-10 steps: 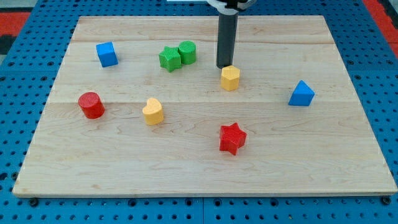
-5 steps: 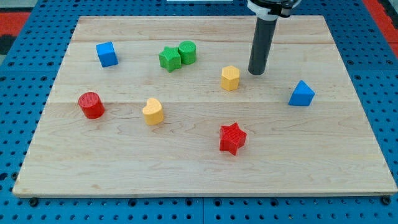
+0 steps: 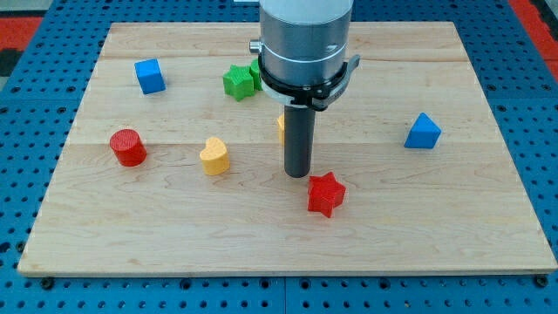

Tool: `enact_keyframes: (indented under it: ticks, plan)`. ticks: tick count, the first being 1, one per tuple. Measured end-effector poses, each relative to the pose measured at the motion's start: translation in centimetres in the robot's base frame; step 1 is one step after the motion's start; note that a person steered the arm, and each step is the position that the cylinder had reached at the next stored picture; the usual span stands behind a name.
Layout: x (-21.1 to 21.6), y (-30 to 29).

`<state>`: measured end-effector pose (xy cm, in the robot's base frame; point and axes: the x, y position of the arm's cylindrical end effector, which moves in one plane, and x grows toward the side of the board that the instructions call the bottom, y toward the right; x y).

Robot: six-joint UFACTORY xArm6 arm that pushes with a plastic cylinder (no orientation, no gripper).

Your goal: Push the yellow hexagon into the yellow heart

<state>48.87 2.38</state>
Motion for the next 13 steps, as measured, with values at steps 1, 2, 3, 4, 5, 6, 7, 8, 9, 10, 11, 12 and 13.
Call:
enact_keyframes:
  ticks: [1, 2, 3, 4, 5, 6, 7, 8, 9, 10, 11, 12, 13]
  plan:
    - [-3.8, 6.1]
    - [-4.8, 6.8]
    - [-8.8, 6.8]
    - [-8.8, 6.8]
    - [-9.0, 6.8]
    - [-9.7, 6.8]
    - [-9.7, 6.8]
    - [-10.0, 6.4]
    - [-10.7, 5.7]
    - [-10.7, 5.7]
    - [-9.2, 4.2]
    - [-8.4, 3.1]
    - [-8.4, 3.1]
